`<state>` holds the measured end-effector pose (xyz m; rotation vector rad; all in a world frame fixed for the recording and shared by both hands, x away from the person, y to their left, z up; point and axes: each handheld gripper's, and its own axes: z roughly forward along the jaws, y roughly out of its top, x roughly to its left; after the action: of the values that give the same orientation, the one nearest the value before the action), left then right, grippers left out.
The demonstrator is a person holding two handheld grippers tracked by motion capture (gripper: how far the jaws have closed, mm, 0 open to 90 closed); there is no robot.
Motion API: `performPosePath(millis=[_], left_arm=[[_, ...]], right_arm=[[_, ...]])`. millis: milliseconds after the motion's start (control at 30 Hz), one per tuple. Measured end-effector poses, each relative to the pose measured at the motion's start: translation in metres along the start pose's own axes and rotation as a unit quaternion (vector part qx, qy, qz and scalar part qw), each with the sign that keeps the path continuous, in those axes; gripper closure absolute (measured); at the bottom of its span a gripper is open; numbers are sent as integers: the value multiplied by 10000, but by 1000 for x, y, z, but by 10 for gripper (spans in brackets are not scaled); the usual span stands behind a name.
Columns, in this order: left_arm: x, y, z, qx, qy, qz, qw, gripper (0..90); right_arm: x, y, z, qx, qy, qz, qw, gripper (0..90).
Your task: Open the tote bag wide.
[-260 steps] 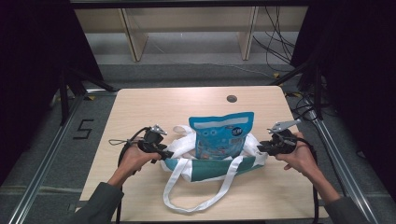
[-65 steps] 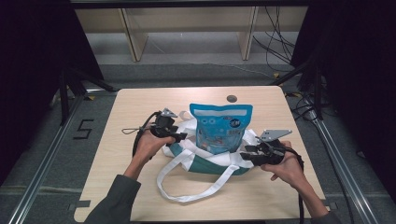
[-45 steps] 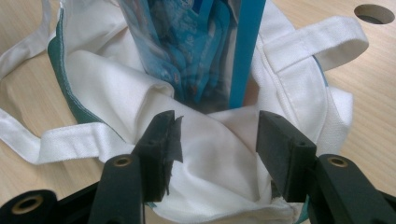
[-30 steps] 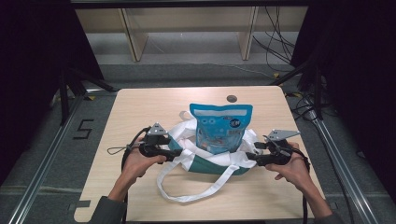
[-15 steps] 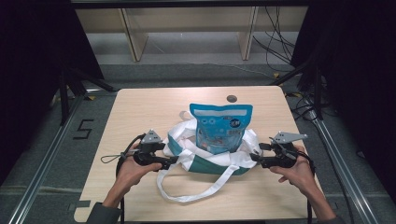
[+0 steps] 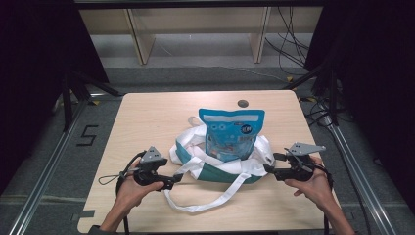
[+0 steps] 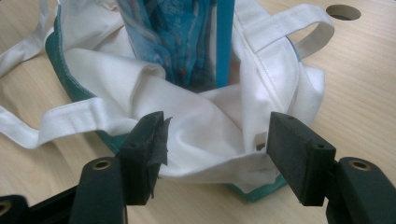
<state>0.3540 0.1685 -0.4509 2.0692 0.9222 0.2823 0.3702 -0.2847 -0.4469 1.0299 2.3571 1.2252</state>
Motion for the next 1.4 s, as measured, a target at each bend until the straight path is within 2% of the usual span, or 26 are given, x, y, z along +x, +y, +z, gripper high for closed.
performPosePath(millis=[33,367,400,433,467,533,600,667,700,733,767,833,867,900,933,967,1000,1067,1100,1200,1233,1267,1300,1333,1367,1400], left_arm=[[-1,-3,-1,-31,3,-23,10000,168],[-9,-19,-11,-119,9,-18,9999,168],[-10,-20,-12,-123,33,-37,9999,168],[-12,-22,-12,-201,129,-116,9996,168],[-11,-23,-14,-122,156,4,9998,168],[-14,-27,-12,-244,159,-172,9994,168],[-14,-31,-13,-205,164,-87,9996,168],[-16,-36,-12,-235,153,-197,9994,168],[-15,-37,-12,-164,154,-52,9997,168],[-16,-40,-11,-168,160,-114,9997,168],[-16,-42,-11,-148,154,-182,9996,168],[-16,-46,-11,-170,146,-121,9997,168],[-17,-48,-11,-140,172,-143,9997,168],[-17,-50,-11,-154,175,-179,9996,168],[-19,-52,-10,-235,175,-284,9992,168],[-18,-55,-12,-63,199,-209,9996,168],[-19,-56,-12,-83,235,-157,9996,168],[-21,-60,-12,-62,284,-171,9994,168],[-22,-62,-13,-95,282,-151,9994,168],[-25,-68,-13,-145,355,-255,9989,167],[-24,-70,-15,-29,310,-123,9994,166],[-24,-72,-15,-58,336,-104,9994,164],[-24,-74,-16,-53,400,-114,9991,164],[-24,-75,-15,-143,388,-209,9989,164],[-24,-78,-17,-114,395,-239,9989,164],[-24,-79,-19,-77,384,-232,9990,164]], right_arm=[[2,-1,-2,69,19,126,9999,382],[9,-18,-19,3,-50,258,9997,371],[7,-21,-19,-30,-87,84,9999,371],[10,-23,-20,1,-76,224,9997,372],[10,-26,-21,-17,-43,193,9998,371],[13,-31,-23,94,-30,336,9994,371],[12,-36,-24,62,-50,247,9997,370],[14,-39,-23,93,-87,264,9996,368],[13,-41,-23,96,-118,180,9997,367],[14,-42,-22,78,-96,226,9997,367],[12,-43,-22,109,-177,3,9998,367],[14,-45,-22,133,-151,-1,9998,367],[17,-46,-22,161,-179,155,9996,366],[15,-47,-22,166,-112,-50,9998,365],[19,-49,-23,168,-191,72,9996,362],[17,-51,-23,202,-184,-101,9996,360],[21,-54,-23,255,-191,50,9995,361],[20,-58,-24,301,-188,-89,9993,359],[24,-61,-25,359,-180,67,9992,358],[23,-69,-25,398,-124,-87,9991,352],[28,-71,-26,407,-183,145,9989,352],[25,-73,-27,429,-150,-61,9989,351],[29,-75,-28,447,-161,185,9987,351],[26,-77,-28,402,-160,-45,9991,351],[30,-78,-29,434,-148,122,9989,350],[28,-80,-29,433,-99,-6,9990,350]])
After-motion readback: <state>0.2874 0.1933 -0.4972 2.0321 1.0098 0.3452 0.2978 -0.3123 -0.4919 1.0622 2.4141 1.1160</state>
